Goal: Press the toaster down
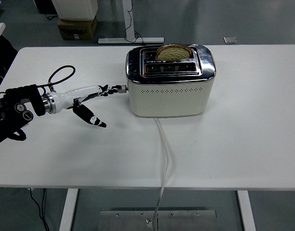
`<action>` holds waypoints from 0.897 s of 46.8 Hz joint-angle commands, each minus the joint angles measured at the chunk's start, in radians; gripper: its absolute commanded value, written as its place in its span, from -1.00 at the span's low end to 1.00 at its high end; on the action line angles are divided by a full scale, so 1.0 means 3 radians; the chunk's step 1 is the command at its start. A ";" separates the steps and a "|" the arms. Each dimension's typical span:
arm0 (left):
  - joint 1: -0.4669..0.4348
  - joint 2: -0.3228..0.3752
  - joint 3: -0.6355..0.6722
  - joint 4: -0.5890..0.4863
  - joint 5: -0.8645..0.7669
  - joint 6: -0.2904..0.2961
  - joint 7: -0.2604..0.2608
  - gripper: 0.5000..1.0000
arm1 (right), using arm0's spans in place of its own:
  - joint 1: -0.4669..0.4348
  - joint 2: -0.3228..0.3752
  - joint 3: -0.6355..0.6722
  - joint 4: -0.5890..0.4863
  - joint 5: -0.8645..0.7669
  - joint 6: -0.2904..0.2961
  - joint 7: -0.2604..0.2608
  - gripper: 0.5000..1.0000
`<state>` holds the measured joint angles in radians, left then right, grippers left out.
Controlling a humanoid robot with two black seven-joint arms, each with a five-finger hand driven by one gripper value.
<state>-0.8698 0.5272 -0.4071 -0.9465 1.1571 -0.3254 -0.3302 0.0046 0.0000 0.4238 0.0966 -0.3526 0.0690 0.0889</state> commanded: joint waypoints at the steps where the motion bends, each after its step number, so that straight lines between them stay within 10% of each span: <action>1: 0.0010 0.0002 0.0002 0.0000 -0.0002 0.0001 0.0001 1.00 | 0.0000 0.0000 -0.0001 0.0000 -0.0001 0.0000 0.0000 0.99; 42: 0.0077 -0.0029 0.0002 0.0046 -0.0017 0.0031 0.0001 1.00 | 0.0000 0.0000 0.0004 0.0000 0.0004 0.0000 0.0000 1.00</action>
<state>-0.8481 0.5184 -0.4064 -0.9326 1.1520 -0.3159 -0.3297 0.0046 0.0000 0.4236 0.0966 -0.3520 0.0690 0.0889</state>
